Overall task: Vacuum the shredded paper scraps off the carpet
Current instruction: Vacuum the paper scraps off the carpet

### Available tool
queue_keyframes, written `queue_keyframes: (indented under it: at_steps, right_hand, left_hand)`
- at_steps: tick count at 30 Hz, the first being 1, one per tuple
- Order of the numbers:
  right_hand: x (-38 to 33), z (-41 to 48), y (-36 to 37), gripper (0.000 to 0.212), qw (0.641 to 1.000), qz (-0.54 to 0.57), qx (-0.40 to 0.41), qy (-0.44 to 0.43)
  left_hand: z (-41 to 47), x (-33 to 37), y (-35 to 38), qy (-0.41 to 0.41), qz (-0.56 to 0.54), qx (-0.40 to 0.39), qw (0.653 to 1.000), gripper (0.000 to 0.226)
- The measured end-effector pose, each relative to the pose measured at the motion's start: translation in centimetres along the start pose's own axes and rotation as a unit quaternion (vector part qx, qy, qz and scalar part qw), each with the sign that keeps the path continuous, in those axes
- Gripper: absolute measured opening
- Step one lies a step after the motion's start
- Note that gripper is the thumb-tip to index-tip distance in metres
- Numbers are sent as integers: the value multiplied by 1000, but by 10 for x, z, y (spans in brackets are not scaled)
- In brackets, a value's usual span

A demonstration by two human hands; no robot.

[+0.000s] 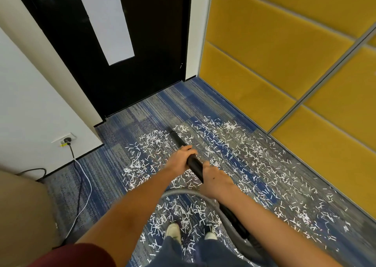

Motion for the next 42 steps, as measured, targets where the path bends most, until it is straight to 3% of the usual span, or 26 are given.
queue_keyframes:
  at_steps: [9, 34, 42]
  right_hand:
    - [40, -15, -3, 49, 1000, 4, -6, -2]
    - [6, -10, 3, 48, 993, -18, -38, -109]
    - [4, -16, 7, 56, 989, -30, -59, -130]
  left_hand:
    - [-1, 34, 23, -33, 3, -1, 999, 51]
    - [-40, -8, 1, -115, 11, 26, 993, 49]
    - [-56, -9, 1, -138, 19, 50, 989, 42]
Point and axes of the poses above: each hand's wrist, its own z-axis towards the middle knuckle, its own y-axis out of the palm, x = y × z, the point moved 3 cm from there along z, towards the middle knuckle, and after that the axes turned 7 degrees about -y, right-handed, at the moved point
